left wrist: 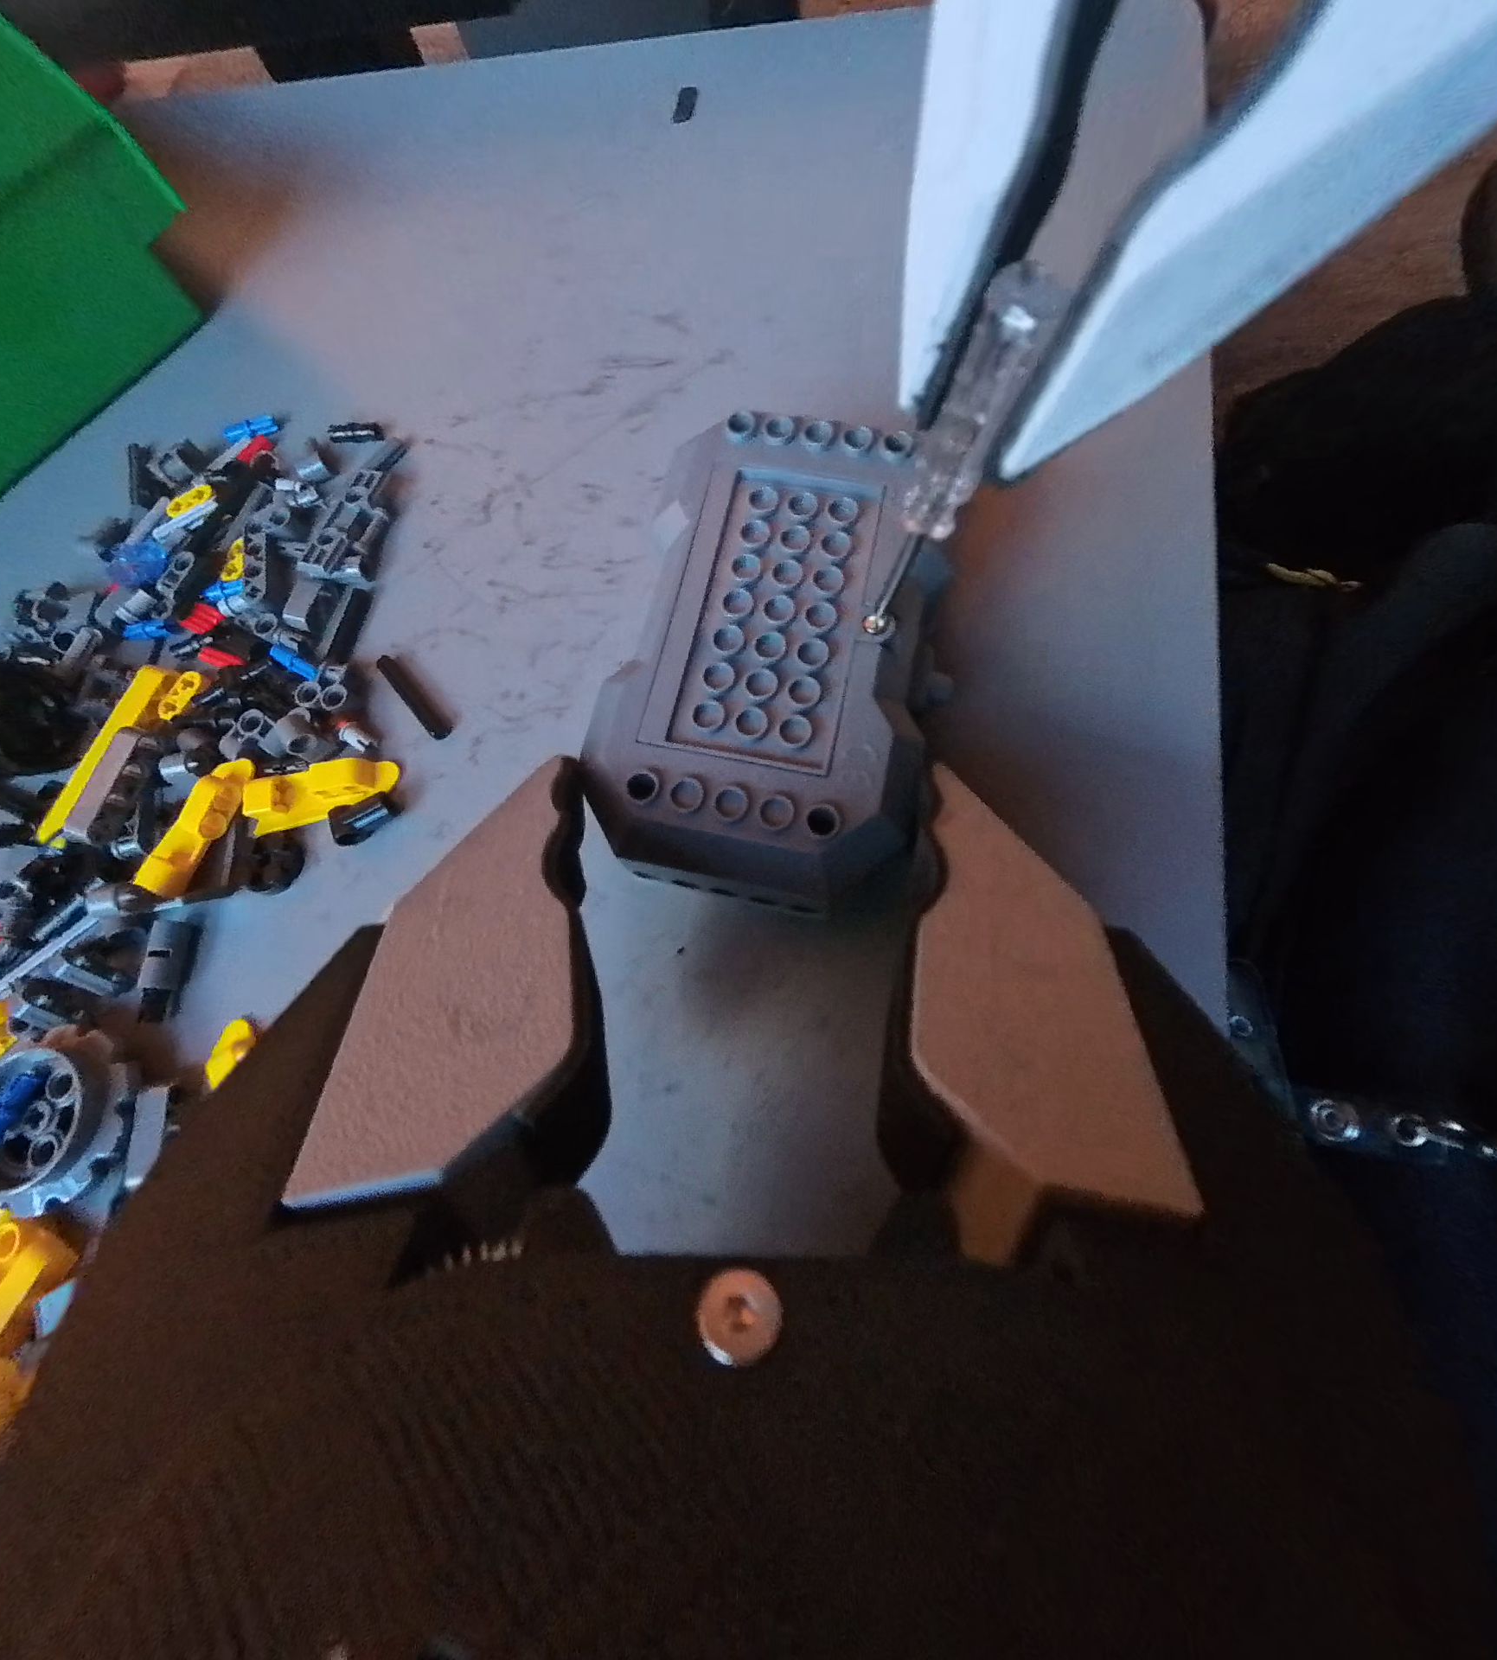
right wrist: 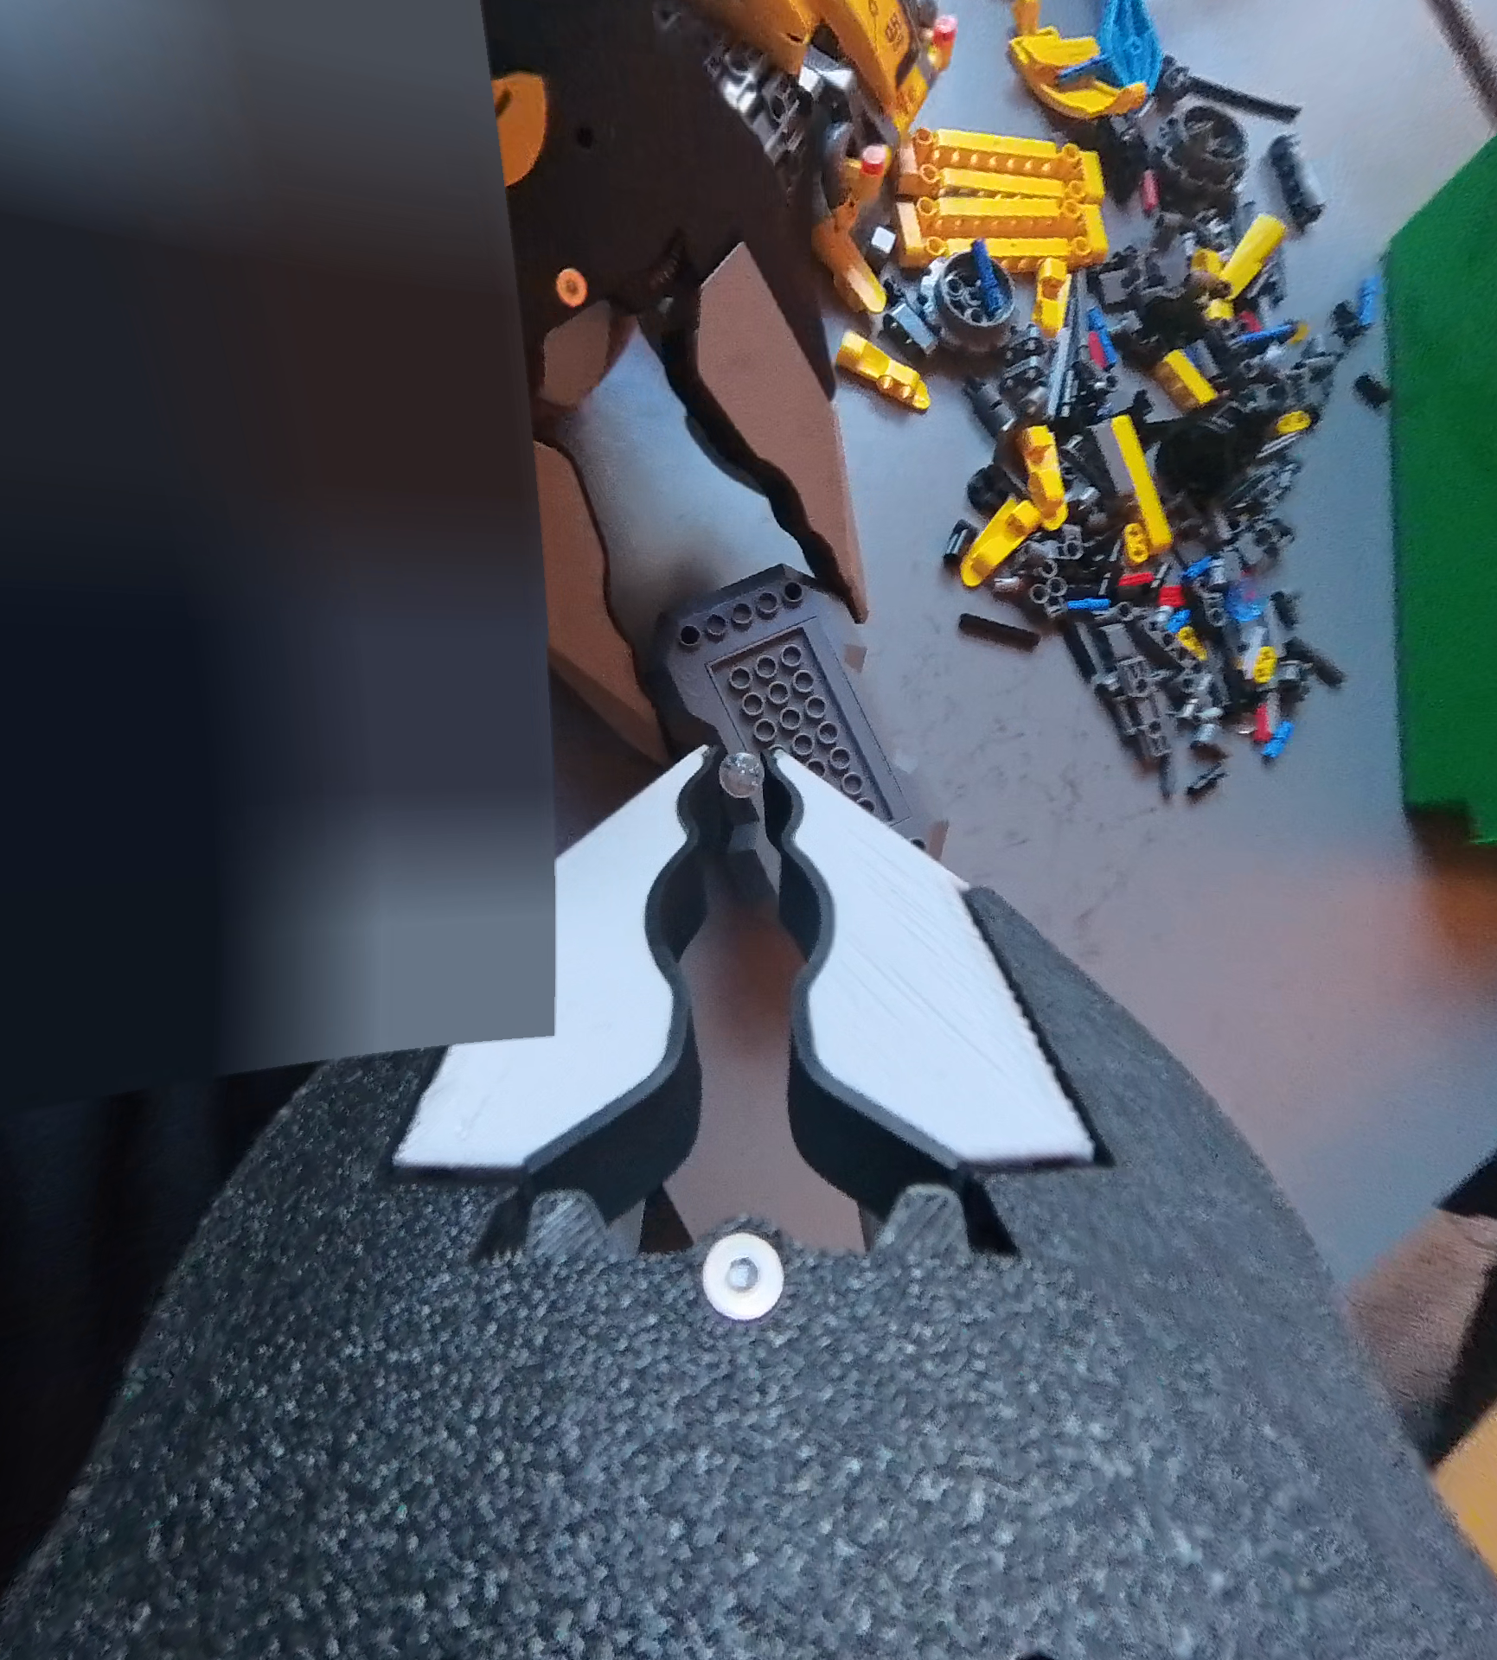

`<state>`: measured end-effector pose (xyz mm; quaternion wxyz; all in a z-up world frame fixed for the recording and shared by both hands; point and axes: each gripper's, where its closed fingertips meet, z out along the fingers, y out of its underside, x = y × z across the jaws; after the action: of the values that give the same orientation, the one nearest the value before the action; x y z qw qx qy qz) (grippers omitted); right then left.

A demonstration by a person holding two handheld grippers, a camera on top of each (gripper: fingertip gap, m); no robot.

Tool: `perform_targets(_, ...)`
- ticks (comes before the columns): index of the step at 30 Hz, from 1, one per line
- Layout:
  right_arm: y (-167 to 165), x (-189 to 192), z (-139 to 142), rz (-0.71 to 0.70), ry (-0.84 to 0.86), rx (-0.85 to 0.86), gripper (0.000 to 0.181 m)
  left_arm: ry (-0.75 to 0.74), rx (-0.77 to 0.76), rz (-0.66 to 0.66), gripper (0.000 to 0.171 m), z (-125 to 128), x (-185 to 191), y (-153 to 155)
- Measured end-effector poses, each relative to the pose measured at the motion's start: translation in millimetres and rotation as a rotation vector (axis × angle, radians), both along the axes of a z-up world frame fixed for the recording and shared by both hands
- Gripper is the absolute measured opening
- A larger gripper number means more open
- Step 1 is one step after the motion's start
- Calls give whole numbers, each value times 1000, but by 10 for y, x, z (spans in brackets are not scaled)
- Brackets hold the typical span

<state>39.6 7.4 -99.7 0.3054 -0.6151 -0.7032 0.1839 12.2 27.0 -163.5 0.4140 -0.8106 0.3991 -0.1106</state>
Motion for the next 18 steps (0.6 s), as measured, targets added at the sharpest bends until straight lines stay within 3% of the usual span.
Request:
perform_targets(1, -8, -3, -1, -5, 4, 28, 8, -5, -6, 10, 70, 0, 0, 2)
perform_targets(5, -15, 2, -7, 23, 17, -2, 9, 6, 4, 13, 70, 0, -1, 0)
perform_targets(8, -19, 5, -15, 173, -10, -54, 8, 52, 39, -33, 70, -1, 2, -9)
perform_targets(12, -31, -12, -12, 452, -48, -57, 8, 52, 28, -72, 70, -3, 5, -13)
perform_targets(16, -201, 16, -21, 904, -41, 70, 9, 40, 38, -155, 70, -1, 46, -68)
perform_targets(18, -252, 9, -32, 1034, -82, 56, 9, 35, 44, -176, 70, 0, 52, -68)
